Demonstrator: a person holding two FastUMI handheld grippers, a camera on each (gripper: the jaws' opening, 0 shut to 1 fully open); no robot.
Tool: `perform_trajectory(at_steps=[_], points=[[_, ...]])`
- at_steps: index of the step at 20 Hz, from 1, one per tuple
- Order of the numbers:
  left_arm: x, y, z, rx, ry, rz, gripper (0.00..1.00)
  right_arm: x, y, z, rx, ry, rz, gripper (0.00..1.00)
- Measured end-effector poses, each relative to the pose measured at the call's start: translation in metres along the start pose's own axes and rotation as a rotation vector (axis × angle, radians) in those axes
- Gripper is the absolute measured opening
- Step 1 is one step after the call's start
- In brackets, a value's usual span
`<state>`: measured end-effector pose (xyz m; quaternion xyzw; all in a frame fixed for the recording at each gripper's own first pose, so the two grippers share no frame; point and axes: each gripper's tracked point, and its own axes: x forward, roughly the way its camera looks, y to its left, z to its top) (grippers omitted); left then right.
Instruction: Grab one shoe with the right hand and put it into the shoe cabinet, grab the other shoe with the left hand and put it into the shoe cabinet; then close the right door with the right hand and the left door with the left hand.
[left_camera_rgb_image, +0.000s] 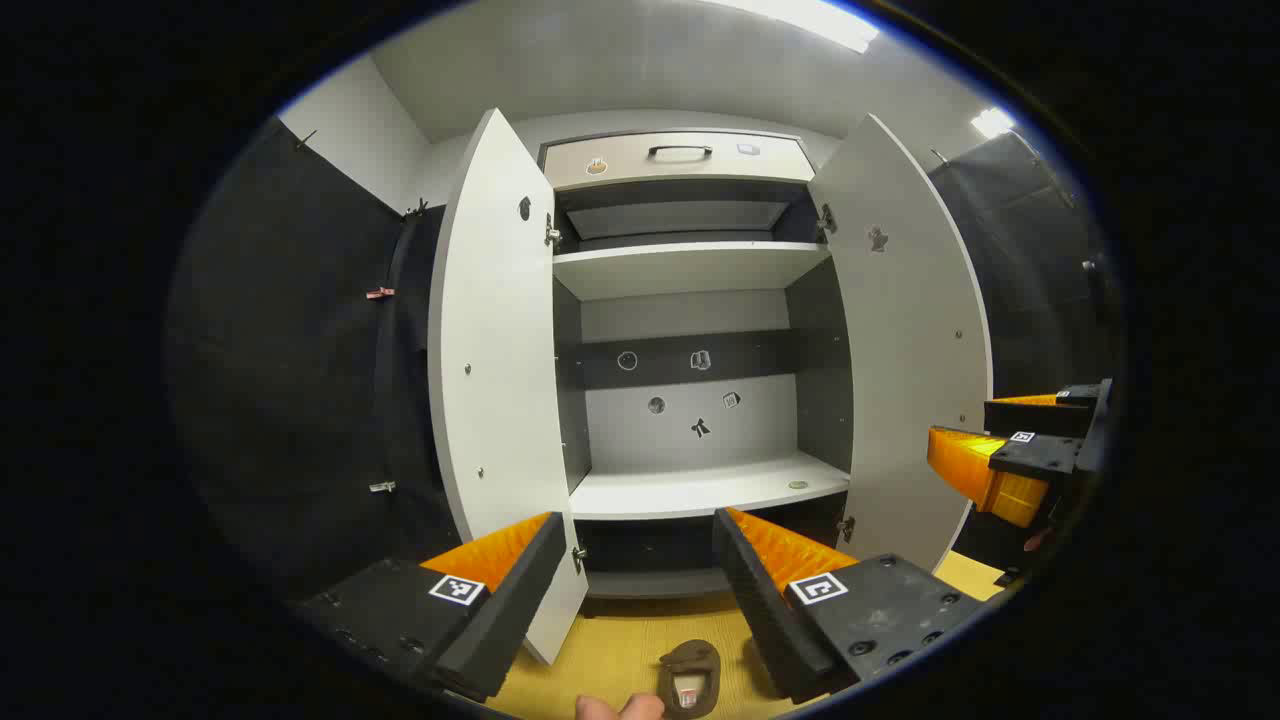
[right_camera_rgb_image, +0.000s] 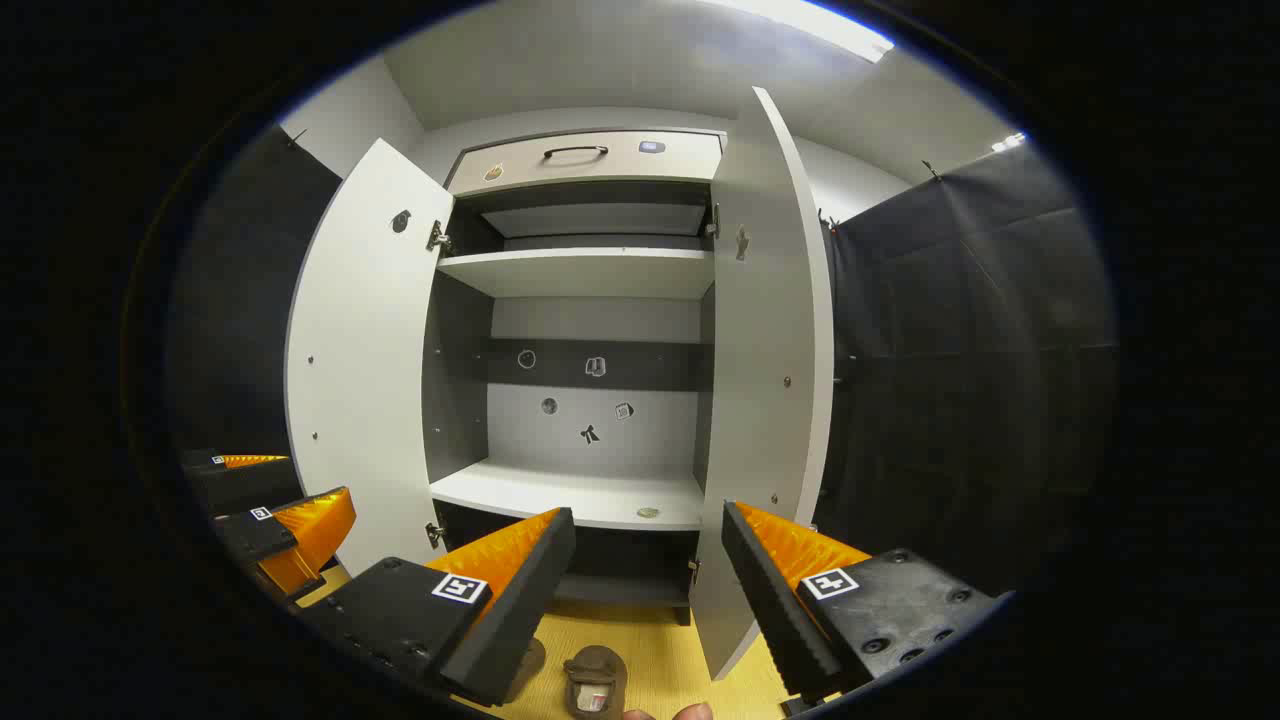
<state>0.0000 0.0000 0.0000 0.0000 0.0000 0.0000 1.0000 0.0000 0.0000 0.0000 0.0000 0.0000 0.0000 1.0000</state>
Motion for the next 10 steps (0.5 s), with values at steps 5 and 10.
perform_trajectory(at_steps=[5, 10], points=[[-0.0018, 0.0021, 0.0009, 0.001, -0.001, 0.005, 0.95, -0.0008, 0.0006, 0.0006, 0.004, 0.001, 0.005, 0.98], [-0.0031, 0.0024, 0.0015, 0.003, -0.003, 0.006, 0.95, -0.0015, 0.0001, 0.0014, 0.006, -0.001, 0.007, 0.98]])
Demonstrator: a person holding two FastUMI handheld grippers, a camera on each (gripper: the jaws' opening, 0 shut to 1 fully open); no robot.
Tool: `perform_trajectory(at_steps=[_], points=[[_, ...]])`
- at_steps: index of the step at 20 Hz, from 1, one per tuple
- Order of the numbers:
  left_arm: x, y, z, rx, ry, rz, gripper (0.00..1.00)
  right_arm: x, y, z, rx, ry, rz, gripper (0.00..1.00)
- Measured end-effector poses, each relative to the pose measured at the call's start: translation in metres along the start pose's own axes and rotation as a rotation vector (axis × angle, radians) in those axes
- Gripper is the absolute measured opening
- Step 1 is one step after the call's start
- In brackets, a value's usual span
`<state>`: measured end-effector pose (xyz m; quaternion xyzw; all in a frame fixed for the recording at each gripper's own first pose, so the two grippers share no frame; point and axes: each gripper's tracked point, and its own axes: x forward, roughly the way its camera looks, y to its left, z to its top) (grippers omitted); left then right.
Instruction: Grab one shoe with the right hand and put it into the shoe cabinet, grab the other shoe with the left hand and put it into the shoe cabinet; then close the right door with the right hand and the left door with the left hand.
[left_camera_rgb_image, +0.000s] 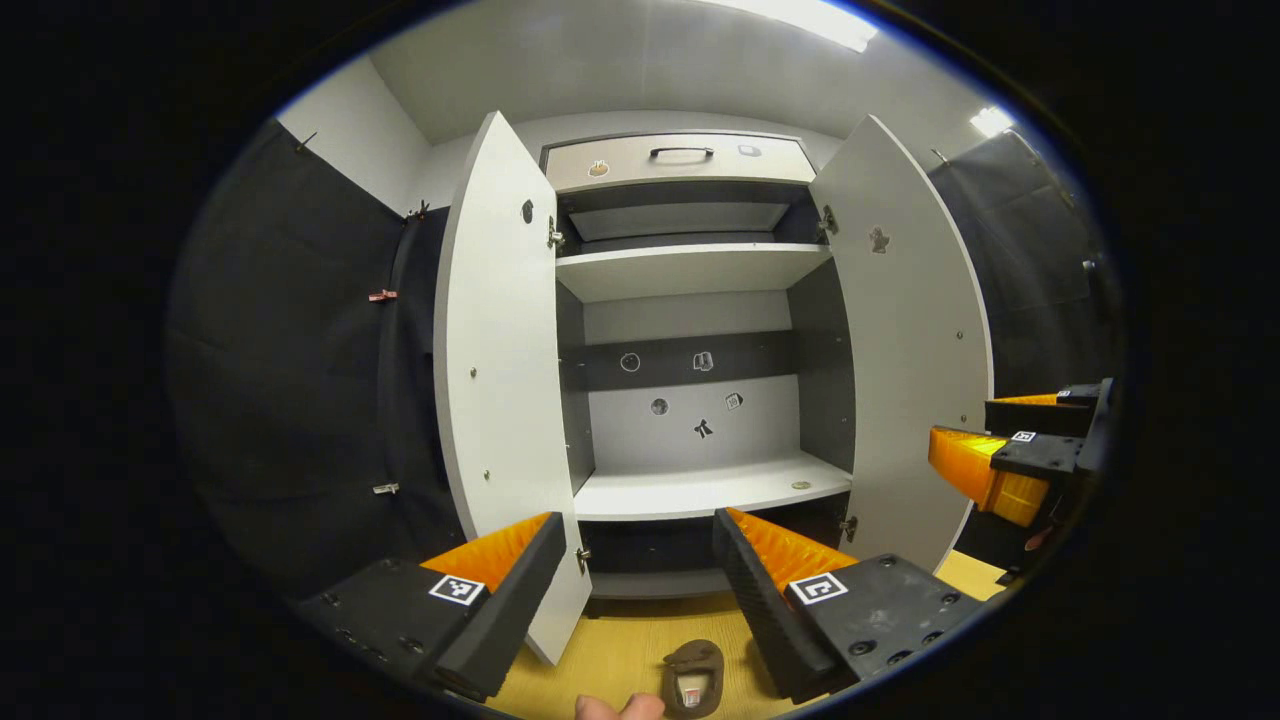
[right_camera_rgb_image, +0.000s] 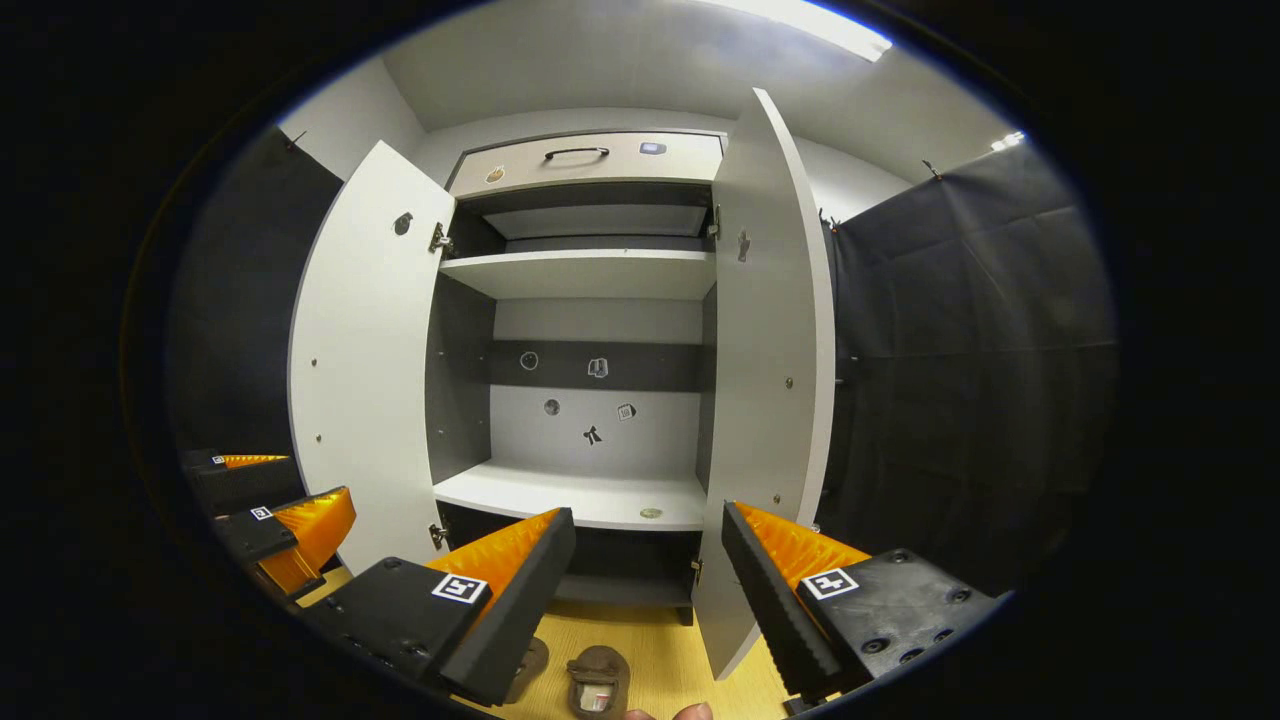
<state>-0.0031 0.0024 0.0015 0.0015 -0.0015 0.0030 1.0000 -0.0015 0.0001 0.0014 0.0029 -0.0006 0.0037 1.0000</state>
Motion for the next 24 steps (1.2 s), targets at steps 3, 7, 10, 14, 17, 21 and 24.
perform_trajectory(at_steps=[3, 7, 10, 14, 17, 21, 24], points=[[0.0, 0.0, 0.0, 0.002, 0.0, 0.0, 0.95, 0.0, 0.0, 0.001, -0.003, -0.001, 0.001, 0.98], [0.0, -0.001, 0.001, 0.005, -0.003, 0.001, 0.95, 0.001, 0.001, -0.001, 0.0, 0.002, 0.007, 0.98], [0.001, 0.001, 0.0, 0.009, -0.008, 0.003, 0.95, 0.003, 0.006, -0.009, 0.001, 0.021, 0.023, 0.98], [0.002, 0.007, -0.004, 0.022, -0.017, 0.012, 0.96, 0.007, 0.016, -0.045, 0.022, 0.113, 0.054, 0.98], [0.003, 0.012, -0.013, 0.029, -0.005, 0.018, 0.96, 0.01, 0.027, -0.094, 0.021, 0.222, 0.078, 0.98], [0.004, 0.019, -0.03, 0.038, 0.019, 0.033, 0.96, 0.005, 0.044, -0.165, 0.086, 0.387, 0.122, 0.98], [0.009, 0.023, -0.043, 0.041, 0.043, 0.042, 0.96, -0.001, 0.055, -0.222, 0.087, 0.498, 0.146, 0.99]])
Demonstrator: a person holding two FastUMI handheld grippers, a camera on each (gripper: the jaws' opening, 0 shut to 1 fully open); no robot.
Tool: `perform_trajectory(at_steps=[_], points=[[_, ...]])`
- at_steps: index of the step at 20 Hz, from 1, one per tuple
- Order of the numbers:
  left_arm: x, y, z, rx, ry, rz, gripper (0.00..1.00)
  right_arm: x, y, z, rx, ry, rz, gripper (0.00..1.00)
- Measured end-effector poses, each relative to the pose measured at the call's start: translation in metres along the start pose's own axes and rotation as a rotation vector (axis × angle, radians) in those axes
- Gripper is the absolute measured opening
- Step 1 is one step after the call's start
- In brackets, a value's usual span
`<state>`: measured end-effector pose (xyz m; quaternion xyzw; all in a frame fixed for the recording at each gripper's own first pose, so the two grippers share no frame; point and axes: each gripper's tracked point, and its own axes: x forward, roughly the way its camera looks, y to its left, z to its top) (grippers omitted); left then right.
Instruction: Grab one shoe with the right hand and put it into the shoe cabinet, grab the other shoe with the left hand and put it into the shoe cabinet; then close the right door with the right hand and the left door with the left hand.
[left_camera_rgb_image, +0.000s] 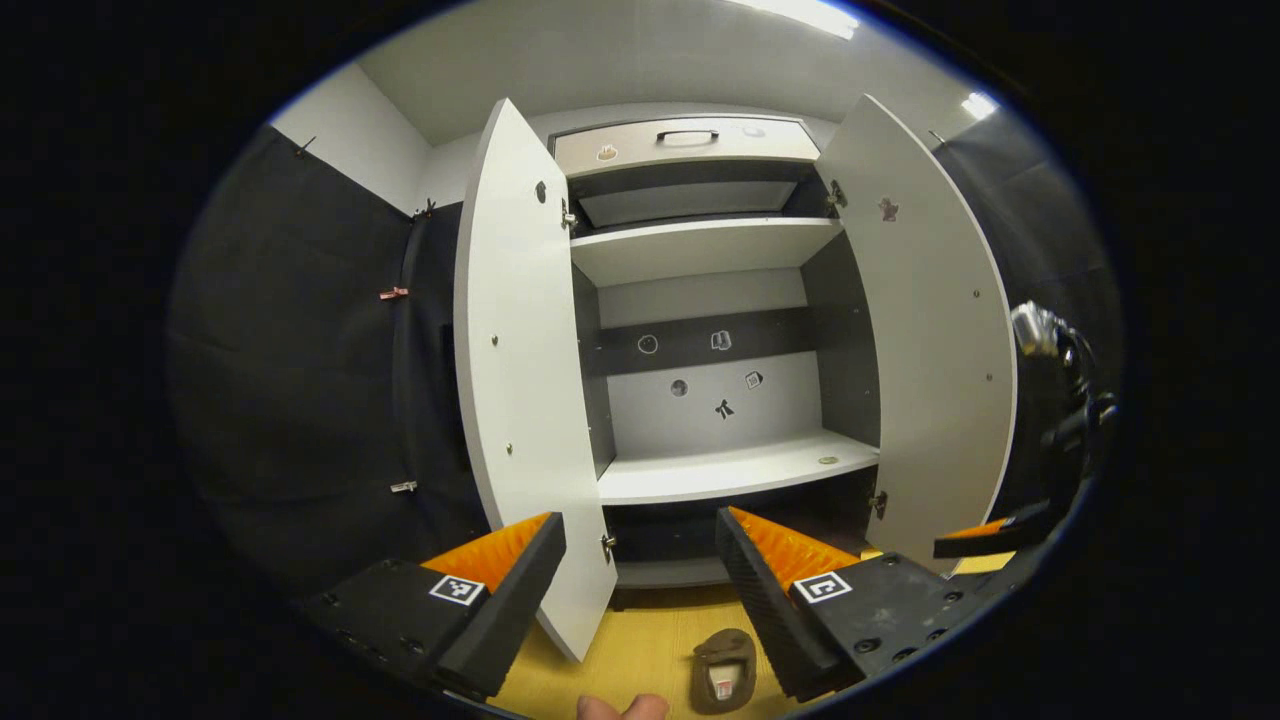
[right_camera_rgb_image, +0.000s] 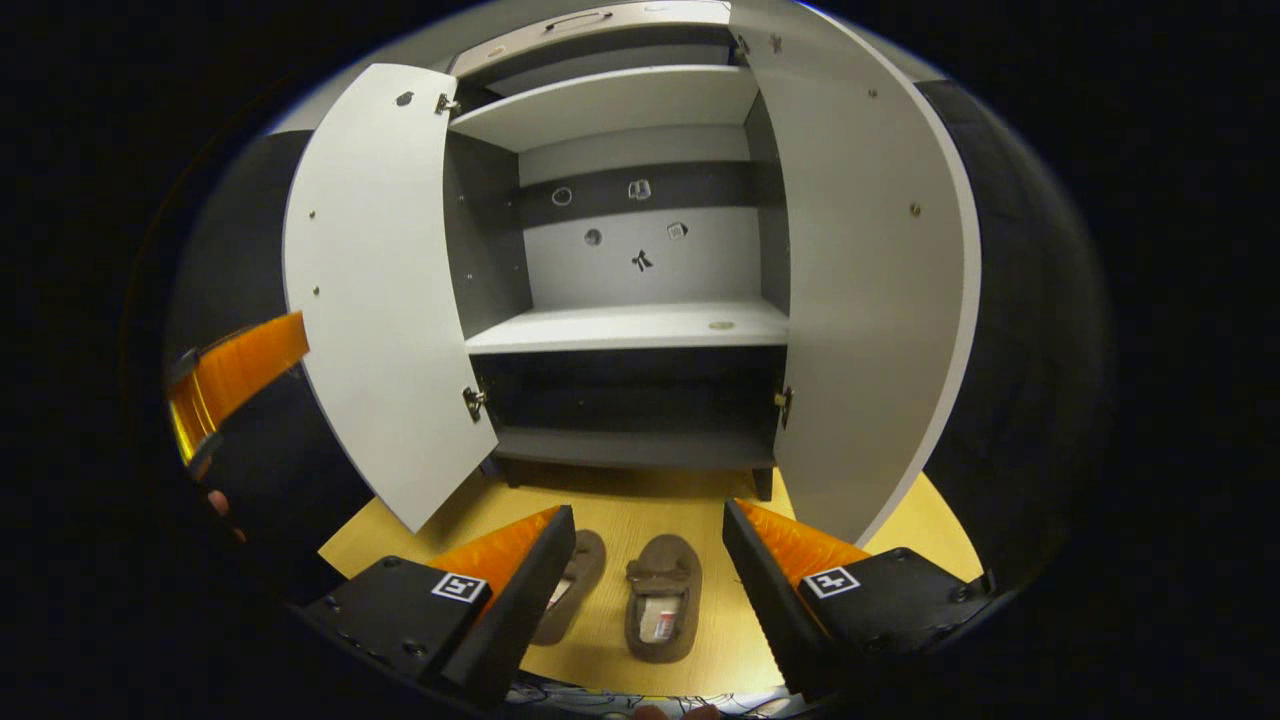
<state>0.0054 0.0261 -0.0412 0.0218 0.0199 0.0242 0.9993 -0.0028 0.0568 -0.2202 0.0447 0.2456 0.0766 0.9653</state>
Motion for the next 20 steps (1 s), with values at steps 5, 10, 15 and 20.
perform_trajectory(at_steps=[5, 10, 15, 20], points=[[0.01, 0.007, -0.018, -0.002, 0.042, 0.001, 0.96, 0.033, 0.008, -0.078, 0.013, 0.167, 0.03, 1.0], [0.021, 0.02, -0.029, -0.01, 0.06, 0.01, 0.96, 0.066, 0.008, -0.14, 0.046, 0.309, 0.014, 1.0], [0.029, 0.033, -0.039, -0.004, 0.081, 0.022, 0.96, 0.106, 0.008, -0.184, 0.072, 0.382, -0.007, 0.99], [0.032, 0.044, -0.051, -0.003, 0.108, 0.039, 0.96, 0.144, 0.009, -0.2, 0.108, 0.38, -0.044, 0.8]])
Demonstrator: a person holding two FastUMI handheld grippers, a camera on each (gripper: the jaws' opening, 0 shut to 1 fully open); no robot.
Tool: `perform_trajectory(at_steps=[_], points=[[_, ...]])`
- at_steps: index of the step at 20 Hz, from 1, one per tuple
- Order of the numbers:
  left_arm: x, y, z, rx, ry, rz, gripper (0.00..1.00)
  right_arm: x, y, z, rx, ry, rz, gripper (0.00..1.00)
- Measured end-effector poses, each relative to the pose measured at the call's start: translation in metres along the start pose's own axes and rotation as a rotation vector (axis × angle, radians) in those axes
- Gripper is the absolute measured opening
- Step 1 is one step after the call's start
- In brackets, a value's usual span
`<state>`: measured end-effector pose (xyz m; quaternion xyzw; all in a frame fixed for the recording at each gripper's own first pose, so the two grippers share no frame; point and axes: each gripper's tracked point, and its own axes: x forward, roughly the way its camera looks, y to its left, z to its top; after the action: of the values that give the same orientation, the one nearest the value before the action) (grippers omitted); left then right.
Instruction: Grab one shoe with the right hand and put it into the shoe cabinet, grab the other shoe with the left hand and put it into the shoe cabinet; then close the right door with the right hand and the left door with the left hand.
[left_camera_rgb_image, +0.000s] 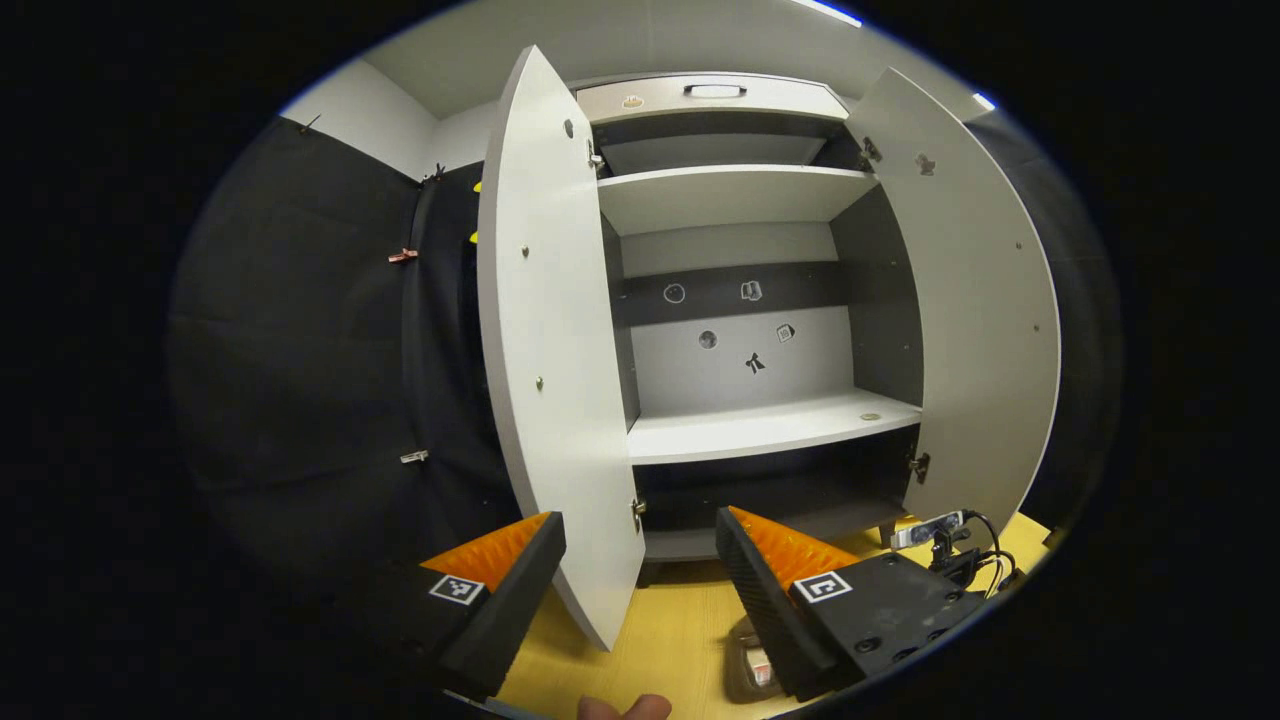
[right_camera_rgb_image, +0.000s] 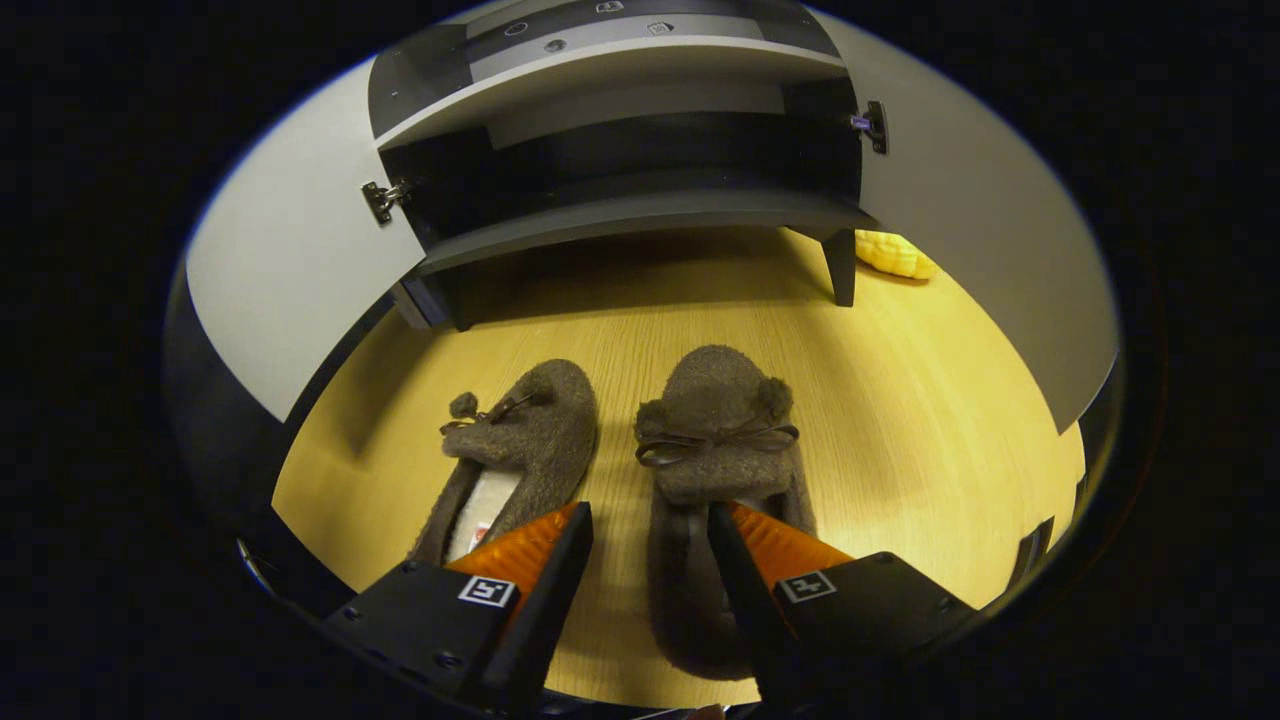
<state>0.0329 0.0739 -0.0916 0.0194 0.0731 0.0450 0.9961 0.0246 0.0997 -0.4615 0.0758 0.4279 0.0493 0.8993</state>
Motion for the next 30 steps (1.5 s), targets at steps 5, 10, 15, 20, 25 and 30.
perform_trajectory(at_steps=[5, 10, 15, 20, 25, 30], points=[[0.001, 0.012, -0.01, 0.013, 0.026, 0.012, 0.96, 0.028, -0.016, 0.013, -0.007, -0.042, -0.093, 0.47], [0.003, 0.019, -0.015, 0.008, 0.033, 0.02, 0.96, 0.021, -0.014, 0.021, 0.014, -0.071, -0.079, 0.14], [0.008, 0.016, -0.01, -0.006, 0.015, 0.01, 0.96, -0.019, -0.012, 0.058, 0.025, -0.136, -0.052, 0.14], [0.011, 0.008, 0.0, -0.016, -0.013, -0.009, 0.96, -0.068, -0.002, 0.115, 0.025, -0.198, -0.038, 0.14], [0.013, 0.002, 0.007, -0.02, -0.033, -0.02, 0.96, -0.12, 0.015, 0.194, 0.009, -0.289, -0.034, 0.13], [0.014, -0.01, 0.009, -0.011, -0.039, -0.034, 0.96, -0.153, 0.035, 0.281, -0.056, -0.357, -0.03, 0.14]])
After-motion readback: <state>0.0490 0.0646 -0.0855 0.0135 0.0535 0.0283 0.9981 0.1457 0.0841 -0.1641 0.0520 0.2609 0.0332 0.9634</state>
